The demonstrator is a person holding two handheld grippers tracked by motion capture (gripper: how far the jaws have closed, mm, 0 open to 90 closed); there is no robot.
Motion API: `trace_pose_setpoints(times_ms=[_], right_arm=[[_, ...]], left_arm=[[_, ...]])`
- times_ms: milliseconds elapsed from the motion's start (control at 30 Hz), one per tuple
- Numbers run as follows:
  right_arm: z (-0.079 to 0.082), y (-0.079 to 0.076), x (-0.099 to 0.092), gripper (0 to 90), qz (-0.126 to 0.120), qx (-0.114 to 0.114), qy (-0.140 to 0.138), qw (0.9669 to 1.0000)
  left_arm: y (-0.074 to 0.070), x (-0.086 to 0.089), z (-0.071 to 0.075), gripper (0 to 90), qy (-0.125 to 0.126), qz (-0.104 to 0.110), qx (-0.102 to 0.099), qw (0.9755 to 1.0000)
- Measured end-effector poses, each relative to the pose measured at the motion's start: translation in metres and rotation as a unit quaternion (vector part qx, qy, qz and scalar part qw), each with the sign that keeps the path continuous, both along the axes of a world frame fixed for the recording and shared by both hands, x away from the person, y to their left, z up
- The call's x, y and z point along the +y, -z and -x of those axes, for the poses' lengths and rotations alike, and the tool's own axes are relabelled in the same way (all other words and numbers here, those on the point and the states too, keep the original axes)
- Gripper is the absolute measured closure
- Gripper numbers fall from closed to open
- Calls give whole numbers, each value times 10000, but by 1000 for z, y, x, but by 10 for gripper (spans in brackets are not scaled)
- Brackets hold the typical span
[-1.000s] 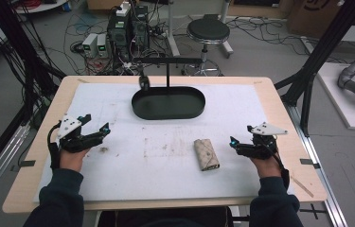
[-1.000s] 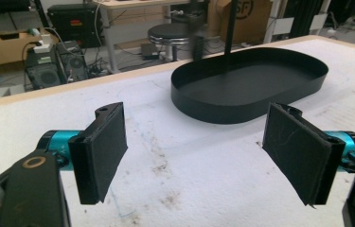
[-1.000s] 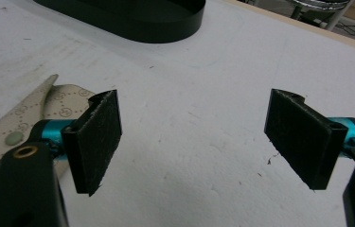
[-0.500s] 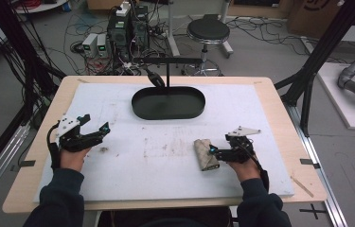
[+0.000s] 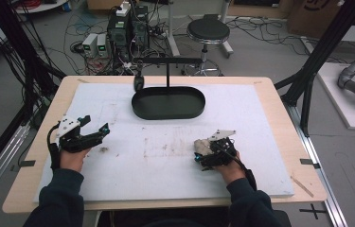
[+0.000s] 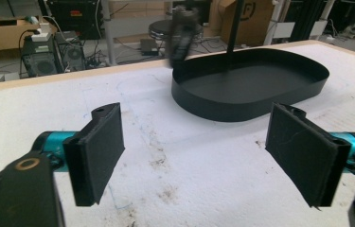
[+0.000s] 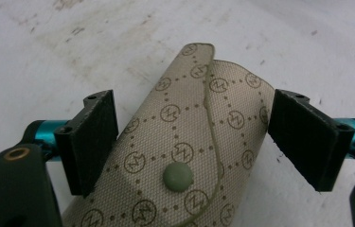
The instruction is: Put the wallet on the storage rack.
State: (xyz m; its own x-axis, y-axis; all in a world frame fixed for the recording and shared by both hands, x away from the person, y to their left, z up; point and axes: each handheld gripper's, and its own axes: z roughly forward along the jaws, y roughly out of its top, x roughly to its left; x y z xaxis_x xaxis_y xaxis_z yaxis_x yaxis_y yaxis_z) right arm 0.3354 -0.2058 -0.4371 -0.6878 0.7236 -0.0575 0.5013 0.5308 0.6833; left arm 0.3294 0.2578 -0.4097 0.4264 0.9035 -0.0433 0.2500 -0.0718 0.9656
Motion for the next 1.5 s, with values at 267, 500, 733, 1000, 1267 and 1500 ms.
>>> trace_pose_setpoints(times_ms=[267, 500, 733, 1000, 1267, 1500], right_arm=[[0, -9, -13, 203, 273, -308, -297, 9987], [1, 0, -9, 188, -179, 227, 486, 9984], [-4, 4, -8, 250, 199, 287, 76, 9994], [-7, 1, -20, 200, 84, 182, 11, 9998], [-8, 4, -23, 293, -18, 371, 119, 9992], [-8, 0, -25, 361, -138, 144, -27, 9998]], left_arm=[[1, 1, 0, 231, -15, 30, 22, 10000], [2, 1, -2, 236, 5, 17, 28, 10000], [1, 2, -1, 236, -8, 29, 46, 10000], [2, 2, -2, 236, -5, 40, 70, 10000], [3, 3, -3, 236, 8, 68, 106, 9999], [3, 2, -3, 236, 43, 49, 130, 9999]])
